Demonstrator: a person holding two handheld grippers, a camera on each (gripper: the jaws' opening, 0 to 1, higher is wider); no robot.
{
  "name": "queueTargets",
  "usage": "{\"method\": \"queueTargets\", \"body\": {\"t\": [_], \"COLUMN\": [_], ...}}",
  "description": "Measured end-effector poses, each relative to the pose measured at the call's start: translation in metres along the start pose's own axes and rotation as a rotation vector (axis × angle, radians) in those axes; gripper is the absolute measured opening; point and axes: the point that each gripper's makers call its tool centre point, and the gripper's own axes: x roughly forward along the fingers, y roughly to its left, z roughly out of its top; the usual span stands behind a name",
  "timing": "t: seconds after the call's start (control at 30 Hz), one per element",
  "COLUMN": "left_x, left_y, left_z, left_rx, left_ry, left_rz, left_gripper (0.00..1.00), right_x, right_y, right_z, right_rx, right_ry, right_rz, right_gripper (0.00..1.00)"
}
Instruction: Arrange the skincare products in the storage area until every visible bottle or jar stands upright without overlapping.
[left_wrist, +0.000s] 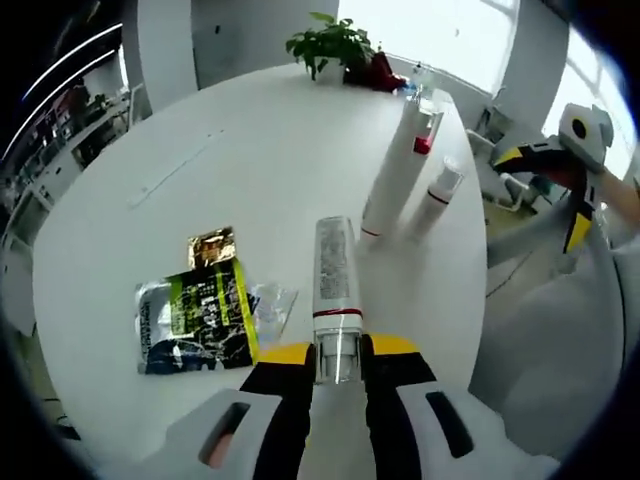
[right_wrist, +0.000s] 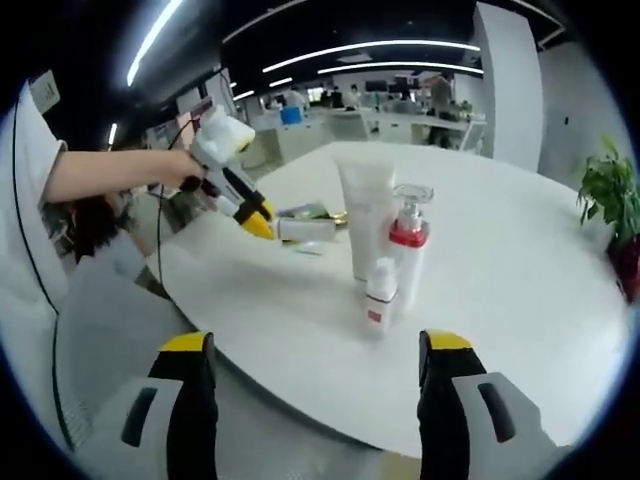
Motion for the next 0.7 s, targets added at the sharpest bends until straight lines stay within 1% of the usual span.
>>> {"method": "queueTargets", "body": {"t": [0.07,0.1,0.2,0.3,0.37,0.5,0.57,0.7], "left_x": [-0.004,-0.009,-0.015,-0.025,-0.033,-0.041,-0.049,-0.062], "left_y": [-0.003,-0.009,-0.016,-0.025,-0.035,-0.045,-0.053,-0.066], "left_z": [-0.001,-0.002,-0.004,-0.007,-0.010,-0.016,-0.023,-0.030], "left_rx": [-0.002,-0.001,-0.001,0.000,-0.002,-0.005,0.015,0.058], "left_ry": [-0.003,-0.005,-0.005,0.000,0.004,0.016,0.033,0.049], "left_rz": [-0.001,-0.002,-0.007,-0.010,-0.018,-0.033,-0.036,-0.038], "left_gripper": [0.24,0.24,0.24,0.24,0.24,0.24,0.24,0.24], "right_x": [0.000,0.000,0.002,0.008,0.013,0.024,0.028,0.033], "right_y": [0.001,0.002,0.009,0.020,0.027,0.045,0.057,0.069], "right_z": [0.004,0.008,0.017,0.028,0.032,0.041,0.046,0.051], "right_rx": [-0.009,-0.019,-0.045,-0.062,-0.075,-0.140,-0.165,-0.198], "right_ry": [-0.009,-0.020,-0.039,-0.066,-0.076,-0.084,-0.094,-0.100], "right_rz": [0.005,0.007,0.019,0.047,0.066,0.098,0.133,0.166], "right_gripper": [0.83,0.83,0.83,0.82,0.81,0.78,0.76,0.74]}}
